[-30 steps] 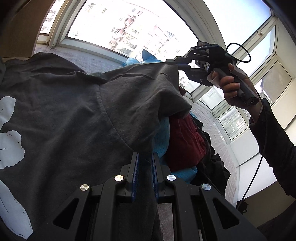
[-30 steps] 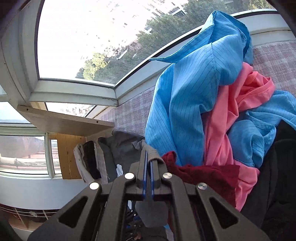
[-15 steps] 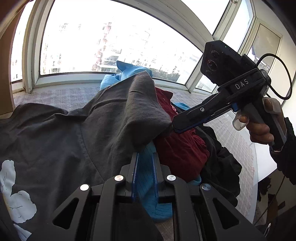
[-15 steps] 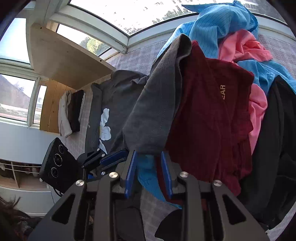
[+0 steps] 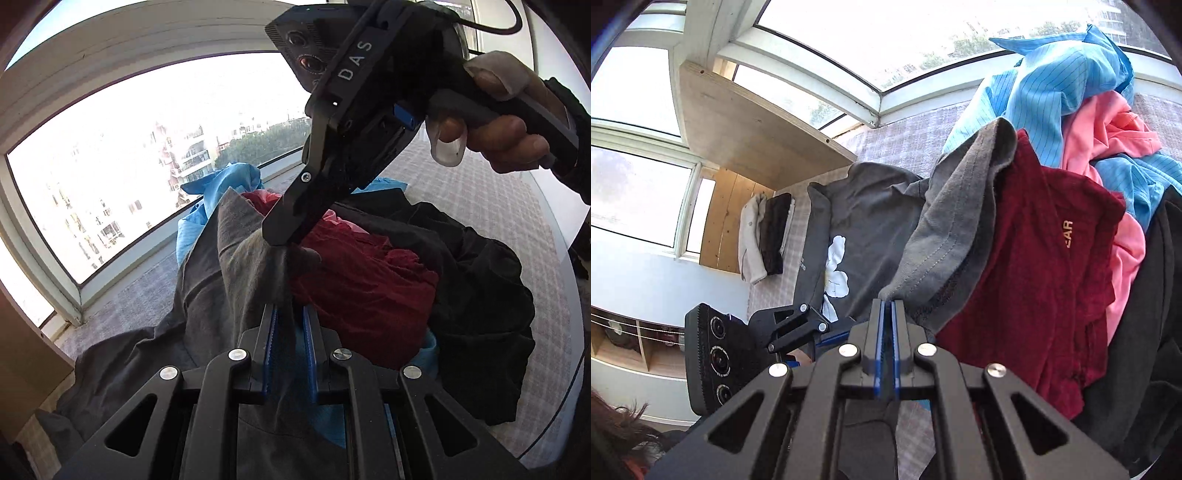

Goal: Fold clothes
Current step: 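Pull the dark grey garment out of the pile with both grippers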

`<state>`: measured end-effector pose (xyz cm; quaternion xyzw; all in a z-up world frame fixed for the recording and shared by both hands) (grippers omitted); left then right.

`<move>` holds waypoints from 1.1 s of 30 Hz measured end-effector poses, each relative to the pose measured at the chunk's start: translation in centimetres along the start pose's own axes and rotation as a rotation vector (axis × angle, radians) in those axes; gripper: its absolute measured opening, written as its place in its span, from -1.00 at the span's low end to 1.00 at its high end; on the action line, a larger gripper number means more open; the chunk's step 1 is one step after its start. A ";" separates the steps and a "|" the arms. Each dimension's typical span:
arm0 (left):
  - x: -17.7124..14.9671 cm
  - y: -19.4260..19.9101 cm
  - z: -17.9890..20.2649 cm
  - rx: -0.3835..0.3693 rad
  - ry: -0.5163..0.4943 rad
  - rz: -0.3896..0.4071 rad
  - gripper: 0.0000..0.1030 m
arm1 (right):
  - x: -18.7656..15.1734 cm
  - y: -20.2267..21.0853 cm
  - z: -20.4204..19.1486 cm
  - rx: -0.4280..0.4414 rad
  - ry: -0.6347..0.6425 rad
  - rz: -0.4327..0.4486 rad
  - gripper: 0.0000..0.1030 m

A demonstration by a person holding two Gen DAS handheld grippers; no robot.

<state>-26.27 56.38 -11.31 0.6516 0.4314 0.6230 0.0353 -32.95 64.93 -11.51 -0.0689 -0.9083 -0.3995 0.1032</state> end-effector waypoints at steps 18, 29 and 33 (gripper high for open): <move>0.3 -2.2 0.2 -0.082 0.064 0.040 -0.97 | 5.9 4.5 2.4 -0.155 -0.072 0.096 -0.44; -5.2 0.6 -4.8 -0.178 0.777 0.238 -0.97 | 10.3 -2.4 1.5 -0.370 0.084 -0.017 -0.40; -5.2 0.5 -4.8 -0.191 0.799 0.250 -0.97 | 10.1 -3.2 0.8 -0.417 0.144 -0.058 -0.40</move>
Point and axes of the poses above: each gripper's, at about its wrist camera, not at the fingertips, and y roughly against the way its jaws point, z to its right, x to its top, the point moved 1 cm from there along -y, roughly the way its jaws point, and after that the axes turned 7 degrees about z, right-handed, at the moved point
